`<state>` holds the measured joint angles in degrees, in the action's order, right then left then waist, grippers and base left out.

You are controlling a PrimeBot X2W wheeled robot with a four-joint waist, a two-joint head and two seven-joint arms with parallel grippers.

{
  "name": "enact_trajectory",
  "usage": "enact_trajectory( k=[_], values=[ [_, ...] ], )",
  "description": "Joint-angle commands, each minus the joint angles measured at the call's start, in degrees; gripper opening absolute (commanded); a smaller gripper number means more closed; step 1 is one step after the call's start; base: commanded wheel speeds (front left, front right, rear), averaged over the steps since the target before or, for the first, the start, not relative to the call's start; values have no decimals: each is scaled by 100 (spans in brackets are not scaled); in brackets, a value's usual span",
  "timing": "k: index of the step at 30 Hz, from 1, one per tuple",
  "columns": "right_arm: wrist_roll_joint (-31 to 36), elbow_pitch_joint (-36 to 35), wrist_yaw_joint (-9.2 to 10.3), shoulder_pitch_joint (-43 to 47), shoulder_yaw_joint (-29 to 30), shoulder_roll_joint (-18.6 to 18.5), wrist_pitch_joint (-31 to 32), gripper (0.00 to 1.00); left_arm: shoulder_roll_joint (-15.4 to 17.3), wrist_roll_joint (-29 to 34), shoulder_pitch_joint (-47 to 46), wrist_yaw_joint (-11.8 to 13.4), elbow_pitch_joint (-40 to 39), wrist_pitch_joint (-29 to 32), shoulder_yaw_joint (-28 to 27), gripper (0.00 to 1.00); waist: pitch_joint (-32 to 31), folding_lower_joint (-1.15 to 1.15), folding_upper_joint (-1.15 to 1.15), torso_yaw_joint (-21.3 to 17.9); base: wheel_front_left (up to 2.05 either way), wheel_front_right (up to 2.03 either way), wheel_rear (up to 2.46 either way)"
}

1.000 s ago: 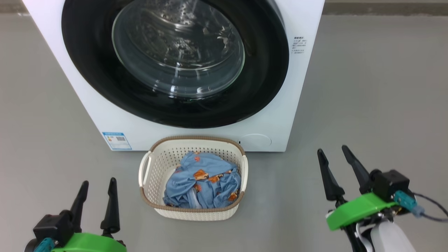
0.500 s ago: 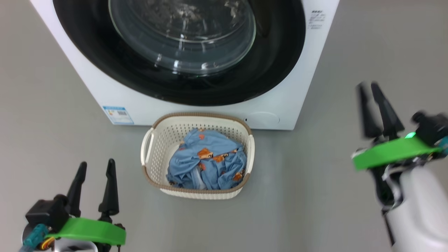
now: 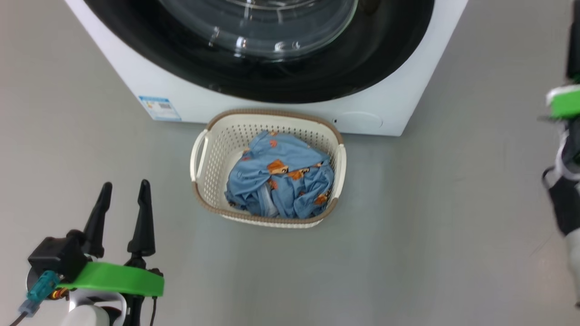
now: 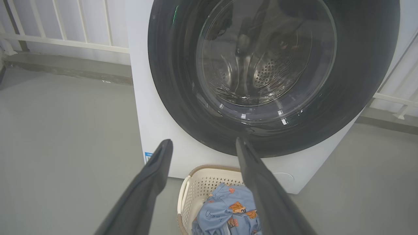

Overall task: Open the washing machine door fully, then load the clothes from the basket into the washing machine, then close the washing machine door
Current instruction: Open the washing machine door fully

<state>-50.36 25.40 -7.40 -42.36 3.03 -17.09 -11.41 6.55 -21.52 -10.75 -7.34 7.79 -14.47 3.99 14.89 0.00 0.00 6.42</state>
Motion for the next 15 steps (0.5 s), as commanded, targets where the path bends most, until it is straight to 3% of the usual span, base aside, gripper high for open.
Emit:
enact_trajectory(
  k=[1, 8, 15],
  values=[
    [-353, -63, -9, -273, -82, -105, 162, 0, 164, -33, -213, -14, -159, -52, -164, 100, 201, 0, 0, 129, 0, 0, 0],
    [-1455, 254, -9, -1018, -262, -614, 991, 0, 176, -114, -387, -14, -201, -52, -113, 100, 523, 0, 0, 265, 0, 0, 0],
    [-2173, 485, -9, -1684, -551, -849, 1851, 0, 184, -192, -554, -14, -255, -52, -75, 100, 854, 0, 0, 373, 0, 0, 0]
  ],
)
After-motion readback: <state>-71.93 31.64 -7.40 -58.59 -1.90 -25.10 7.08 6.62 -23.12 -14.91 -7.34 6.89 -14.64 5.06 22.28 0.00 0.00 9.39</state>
